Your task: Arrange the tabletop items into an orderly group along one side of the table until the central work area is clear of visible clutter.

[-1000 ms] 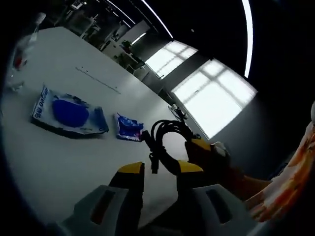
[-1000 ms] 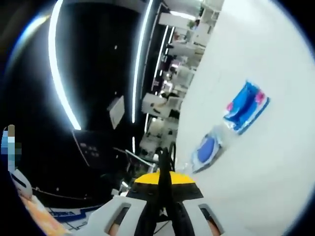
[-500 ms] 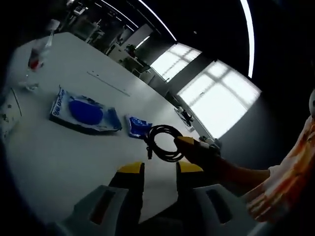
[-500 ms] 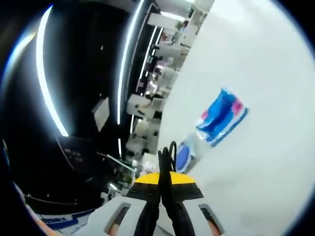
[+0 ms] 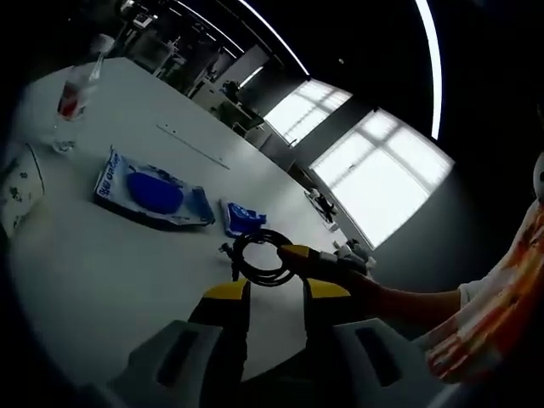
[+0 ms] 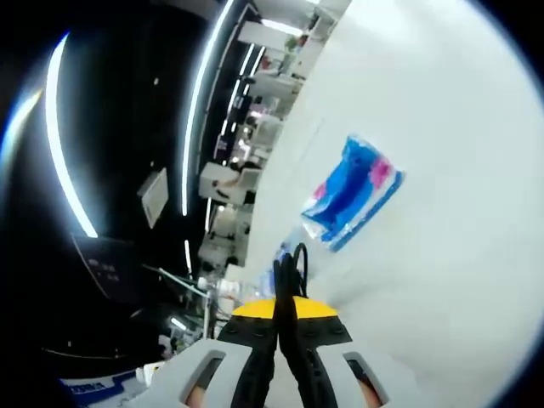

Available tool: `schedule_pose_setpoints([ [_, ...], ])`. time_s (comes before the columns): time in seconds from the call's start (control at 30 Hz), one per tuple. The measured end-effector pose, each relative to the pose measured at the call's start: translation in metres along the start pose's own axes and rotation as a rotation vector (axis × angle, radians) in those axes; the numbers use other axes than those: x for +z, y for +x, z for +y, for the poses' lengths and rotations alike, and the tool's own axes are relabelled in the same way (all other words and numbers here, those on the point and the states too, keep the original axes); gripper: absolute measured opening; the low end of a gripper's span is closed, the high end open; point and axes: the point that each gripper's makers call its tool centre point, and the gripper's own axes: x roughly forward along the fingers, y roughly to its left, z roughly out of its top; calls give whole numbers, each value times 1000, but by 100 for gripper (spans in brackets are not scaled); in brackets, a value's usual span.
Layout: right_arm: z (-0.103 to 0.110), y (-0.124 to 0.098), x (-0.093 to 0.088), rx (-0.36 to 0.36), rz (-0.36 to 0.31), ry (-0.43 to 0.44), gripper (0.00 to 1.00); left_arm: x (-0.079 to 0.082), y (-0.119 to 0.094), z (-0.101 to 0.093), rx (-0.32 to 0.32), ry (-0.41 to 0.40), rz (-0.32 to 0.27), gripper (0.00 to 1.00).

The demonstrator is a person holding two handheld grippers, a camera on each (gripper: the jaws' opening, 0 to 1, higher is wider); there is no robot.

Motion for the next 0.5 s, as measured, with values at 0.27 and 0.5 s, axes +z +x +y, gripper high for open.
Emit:
schedule_pose_setpoints([
  [0.27, -13, 0, 4, -65, -10, -33, 2, -15, -7, 3, 40, 49, 37, 22],
  [0.5, -26, -3, 8, -123, -25, -38, 2, -27, -11, 12, 93, 137, 86, 21],
])
